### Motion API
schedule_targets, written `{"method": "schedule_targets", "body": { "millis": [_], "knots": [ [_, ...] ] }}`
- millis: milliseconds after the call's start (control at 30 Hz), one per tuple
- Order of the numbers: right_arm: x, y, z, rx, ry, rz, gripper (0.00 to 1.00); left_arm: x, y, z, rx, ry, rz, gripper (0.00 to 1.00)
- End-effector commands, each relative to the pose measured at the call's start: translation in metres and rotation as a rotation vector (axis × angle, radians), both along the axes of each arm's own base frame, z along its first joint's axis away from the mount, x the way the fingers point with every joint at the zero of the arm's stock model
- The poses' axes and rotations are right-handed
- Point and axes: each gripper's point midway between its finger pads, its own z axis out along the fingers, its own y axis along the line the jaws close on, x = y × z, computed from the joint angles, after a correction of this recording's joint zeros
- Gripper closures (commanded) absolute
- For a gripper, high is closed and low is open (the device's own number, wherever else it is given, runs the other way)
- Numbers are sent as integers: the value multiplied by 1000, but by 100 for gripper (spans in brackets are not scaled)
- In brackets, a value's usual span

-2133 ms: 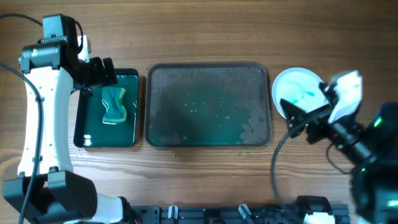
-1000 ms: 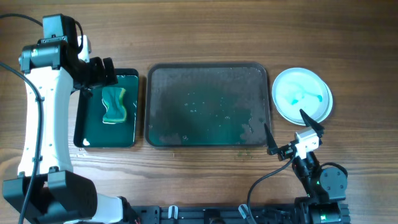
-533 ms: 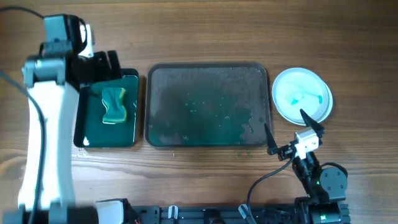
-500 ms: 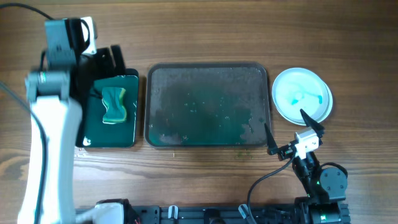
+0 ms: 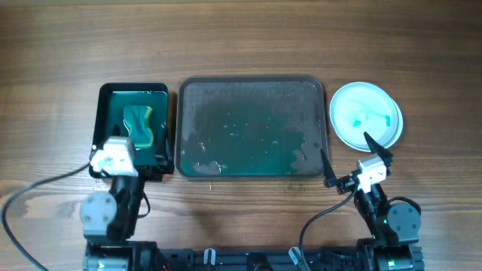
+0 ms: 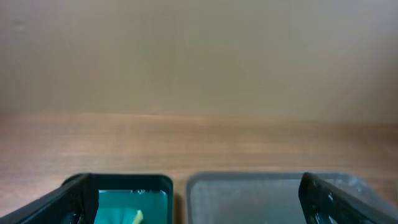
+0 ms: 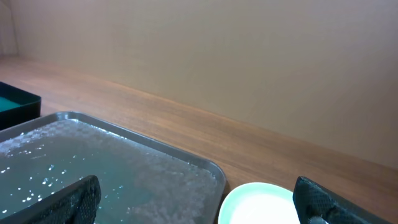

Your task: Clean dirty plates on tray and stack at the side

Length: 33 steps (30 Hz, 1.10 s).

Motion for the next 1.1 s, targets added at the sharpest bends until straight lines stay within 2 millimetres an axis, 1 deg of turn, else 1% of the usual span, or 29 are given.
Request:
{"method": "schedule_targets", "body": {
  "millis": [0,100,267,333,433,467,1067],
  "knots": [
    [0,-1,2,-2,-11,-8,0,-3,-2,-27,-1,-43,-13,0],
    [0,-1,2,-1,-11,-8,0,-5,-2,-43,-1,-38,-13,0],
    [0,-1,2,-1,-11,-8,0,-8,-2,-53,-1,-61,-13,0],
    [0,-1,2,-2,-11,-8,0,-8,-3,-61,-1,-62,-17,0],
    [0,-1,2,-2,-11,-8,0,-9,-2,-74,1,-16,-14,0],
    [0,-1,2,-2,-11,-8,0,-9,-2,-83,0,24,-13,0],
    [0,-1,2,-2,-11,-8,0,-9,-2,-83,1,22,-13,0]
  ]
}}
